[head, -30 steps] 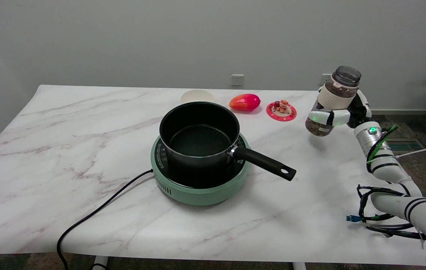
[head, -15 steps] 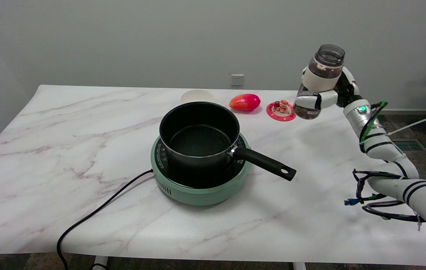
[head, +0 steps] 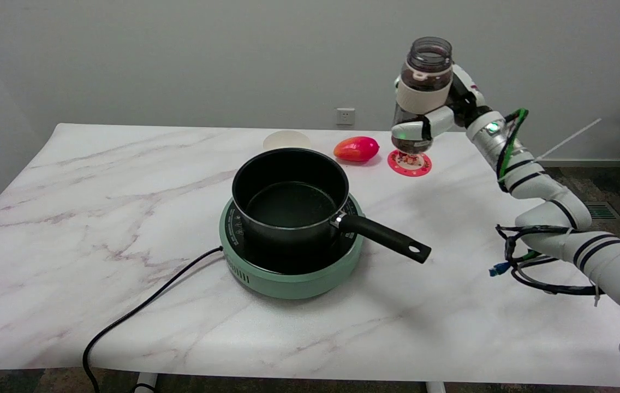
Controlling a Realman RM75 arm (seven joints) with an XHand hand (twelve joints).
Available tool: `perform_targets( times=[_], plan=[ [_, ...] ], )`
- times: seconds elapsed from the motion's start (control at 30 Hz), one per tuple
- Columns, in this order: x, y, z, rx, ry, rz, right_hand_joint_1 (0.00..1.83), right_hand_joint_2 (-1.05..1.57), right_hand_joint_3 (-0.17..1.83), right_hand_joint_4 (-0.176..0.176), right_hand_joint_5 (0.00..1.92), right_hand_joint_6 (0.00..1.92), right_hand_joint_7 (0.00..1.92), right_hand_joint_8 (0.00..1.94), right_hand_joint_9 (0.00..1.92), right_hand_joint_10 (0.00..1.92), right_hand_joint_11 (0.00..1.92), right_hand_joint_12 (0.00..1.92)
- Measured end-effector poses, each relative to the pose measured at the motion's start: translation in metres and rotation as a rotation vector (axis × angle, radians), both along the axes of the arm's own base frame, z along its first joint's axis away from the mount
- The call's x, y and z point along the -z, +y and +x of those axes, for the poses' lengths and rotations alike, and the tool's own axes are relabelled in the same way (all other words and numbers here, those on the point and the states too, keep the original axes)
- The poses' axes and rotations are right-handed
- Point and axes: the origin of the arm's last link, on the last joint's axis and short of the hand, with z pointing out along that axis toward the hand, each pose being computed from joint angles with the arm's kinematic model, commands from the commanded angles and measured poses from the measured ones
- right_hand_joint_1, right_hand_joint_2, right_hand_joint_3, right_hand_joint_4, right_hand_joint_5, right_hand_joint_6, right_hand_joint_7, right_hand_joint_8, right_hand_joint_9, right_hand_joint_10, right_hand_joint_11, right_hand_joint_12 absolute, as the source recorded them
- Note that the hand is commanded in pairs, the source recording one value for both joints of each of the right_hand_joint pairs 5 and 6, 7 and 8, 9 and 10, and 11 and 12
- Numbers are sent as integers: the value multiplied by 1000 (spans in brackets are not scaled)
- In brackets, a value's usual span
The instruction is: Pick up the bottle.
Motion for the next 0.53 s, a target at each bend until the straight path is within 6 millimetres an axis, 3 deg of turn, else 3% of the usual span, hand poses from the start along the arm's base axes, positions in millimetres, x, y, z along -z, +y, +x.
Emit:
perform_targets(
  times=[0.53],
  plan=[
    [52,-15,43,-32,185,112,1557,867,642,0,1916,1916,1920,1920,1380,1380,1181,1181]
  ],
)
